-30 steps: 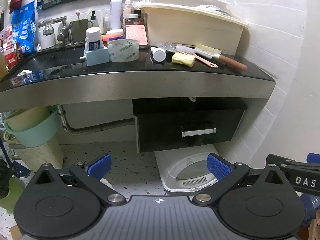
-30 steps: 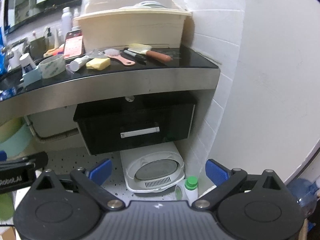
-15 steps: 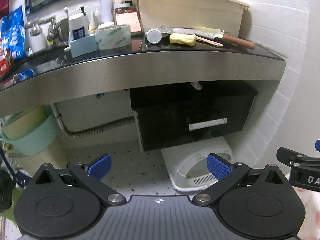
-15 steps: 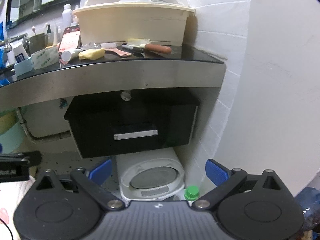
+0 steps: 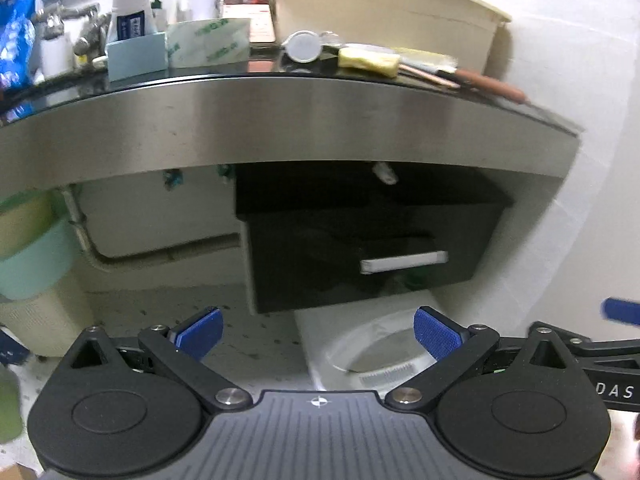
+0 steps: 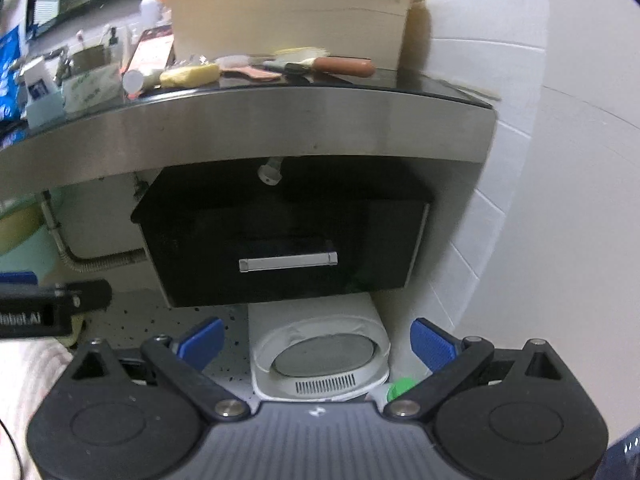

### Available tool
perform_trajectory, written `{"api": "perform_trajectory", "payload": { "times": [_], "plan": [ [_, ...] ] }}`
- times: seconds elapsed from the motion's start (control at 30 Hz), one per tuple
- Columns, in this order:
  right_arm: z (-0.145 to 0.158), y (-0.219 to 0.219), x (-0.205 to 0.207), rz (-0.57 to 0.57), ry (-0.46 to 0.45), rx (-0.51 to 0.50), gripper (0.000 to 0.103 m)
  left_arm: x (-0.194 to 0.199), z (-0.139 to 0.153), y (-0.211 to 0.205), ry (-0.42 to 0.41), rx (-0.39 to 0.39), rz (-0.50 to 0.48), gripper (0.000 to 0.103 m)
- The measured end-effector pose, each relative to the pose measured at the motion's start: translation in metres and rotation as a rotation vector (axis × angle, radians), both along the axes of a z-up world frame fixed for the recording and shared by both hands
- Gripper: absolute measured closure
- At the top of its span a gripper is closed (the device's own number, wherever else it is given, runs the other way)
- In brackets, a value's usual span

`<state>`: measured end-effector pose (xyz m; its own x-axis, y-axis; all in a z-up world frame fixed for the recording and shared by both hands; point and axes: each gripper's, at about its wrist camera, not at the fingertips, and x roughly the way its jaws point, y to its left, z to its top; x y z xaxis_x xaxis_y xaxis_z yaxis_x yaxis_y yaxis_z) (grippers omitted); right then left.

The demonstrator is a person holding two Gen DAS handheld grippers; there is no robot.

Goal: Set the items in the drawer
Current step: 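Move the right tool down toward the black drawer's white handle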

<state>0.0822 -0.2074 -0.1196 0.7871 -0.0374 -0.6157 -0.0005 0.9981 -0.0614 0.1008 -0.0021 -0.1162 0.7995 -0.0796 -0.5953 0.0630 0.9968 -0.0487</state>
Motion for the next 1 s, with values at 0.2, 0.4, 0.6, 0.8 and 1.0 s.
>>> {"api": "perform_trajectory", "payload": {
  "times": [0.2, 0.4, 0.6, 0.8, 1.0],
  "plan": [
    [-0.013, 0.001, 0.021, 0.030, -0.010, -0.046, 0.003, 0.012, -0.012, 0.000, 0.010, 0.049, 0.014, 0.000],
    [-0.021, -0.003, 0.043, 0.112, -0.029, -0.021, 0.003, 0.020, -0.014, 0.010, -0.048, 0.004, 0.066, 0.000],
    [-0.030, -0.006, 0.071, 0.213, -0.010, -0.037, 0.003, 0.026, -0.018, 0.018, -0.068, -0.059, 0.011, 0.000],
    [-0.039, -0.004, 0.100, 0.250, -0.016, -0.047, 0.004, 0.024, -0.023, 0.039, -0.105, -0.258, -0.025, 0.000],
    [-0.062, 0.010, 0.129, 0.359, 0.003, -0.163, 0.004, 0.024, -0.022, 0.039, -0.128, -0.193, -0.034, 0.000]
  ]
}}
